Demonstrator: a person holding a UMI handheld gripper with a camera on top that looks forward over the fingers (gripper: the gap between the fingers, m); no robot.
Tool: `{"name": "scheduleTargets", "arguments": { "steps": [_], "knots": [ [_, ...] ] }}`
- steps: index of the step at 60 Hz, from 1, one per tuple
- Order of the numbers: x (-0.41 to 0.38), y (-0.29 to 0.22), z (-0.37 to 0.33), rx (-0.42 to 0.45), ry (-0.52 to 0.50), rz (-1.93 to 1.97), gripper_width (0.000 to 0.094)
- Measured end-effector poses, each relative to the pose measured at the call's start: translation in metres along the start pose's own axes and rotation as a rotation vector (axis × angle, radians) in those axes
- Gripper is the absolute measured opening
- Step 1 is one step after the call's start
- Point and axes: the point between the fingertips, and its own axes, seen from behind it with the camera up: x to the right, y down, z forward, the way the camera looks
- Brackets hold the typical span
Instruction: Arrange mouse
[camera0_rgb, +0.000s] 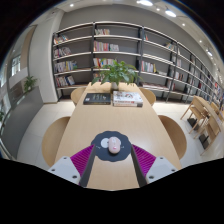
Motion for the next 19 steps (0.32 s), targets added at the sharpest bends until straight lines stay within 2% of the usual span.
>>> {"name": "scheduleTargets", "arguments": {
  "steps": [19],
  "knots": [
    [0.004, 0.02, -0.02, -0.009, 0.016, 0.005, 0.0695]
  ]
}}
